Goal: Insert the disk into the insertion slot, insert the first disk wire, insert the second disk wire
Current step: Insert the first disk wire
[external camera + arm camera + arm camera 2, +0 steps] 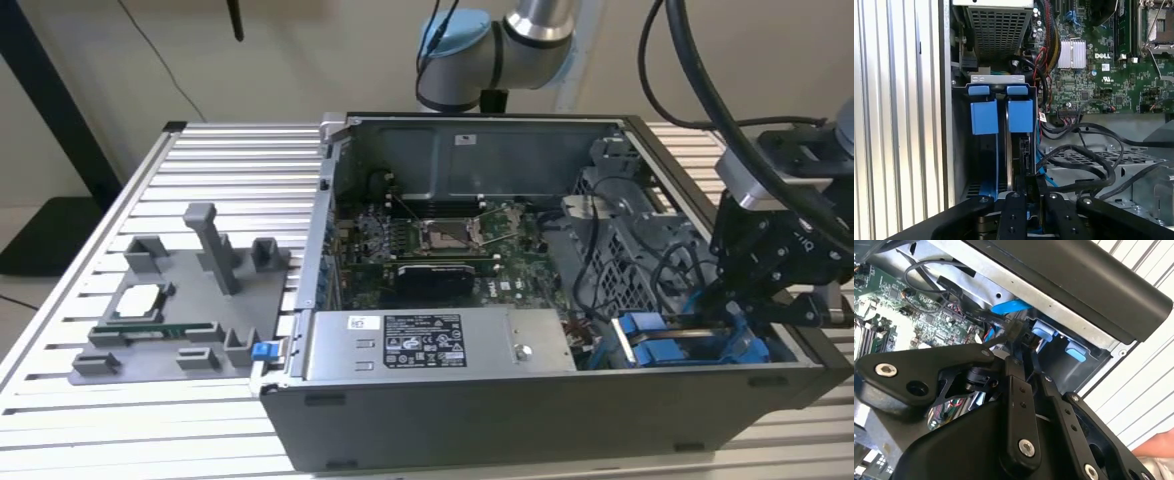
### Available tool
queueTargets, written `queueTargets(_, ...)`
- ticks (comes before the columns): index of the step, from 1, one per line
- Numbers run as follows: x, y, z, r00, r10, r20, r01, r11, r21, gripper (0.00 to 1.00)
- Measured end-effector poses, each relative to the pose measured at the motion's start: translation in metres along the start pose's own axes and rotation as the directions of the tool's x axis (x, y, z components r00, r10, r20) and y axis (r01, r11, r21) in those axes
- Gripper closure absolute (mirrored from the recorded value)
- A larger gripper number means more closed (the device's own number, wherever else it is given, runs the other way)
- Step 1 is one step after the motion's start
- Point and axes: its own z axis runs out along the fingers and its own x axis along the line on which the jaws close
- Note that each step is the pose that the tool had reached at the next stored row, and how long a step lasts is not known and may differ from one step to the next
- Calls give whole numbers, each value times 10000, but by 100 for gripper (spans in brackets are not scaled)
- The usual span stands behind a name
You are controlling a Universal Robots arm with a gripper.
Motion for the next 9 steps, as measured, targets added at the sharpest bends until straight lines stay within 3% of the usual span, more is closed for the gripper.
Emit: queueTargets(9,8,-3,74,10000,7,-5,-7,10000,1,100)
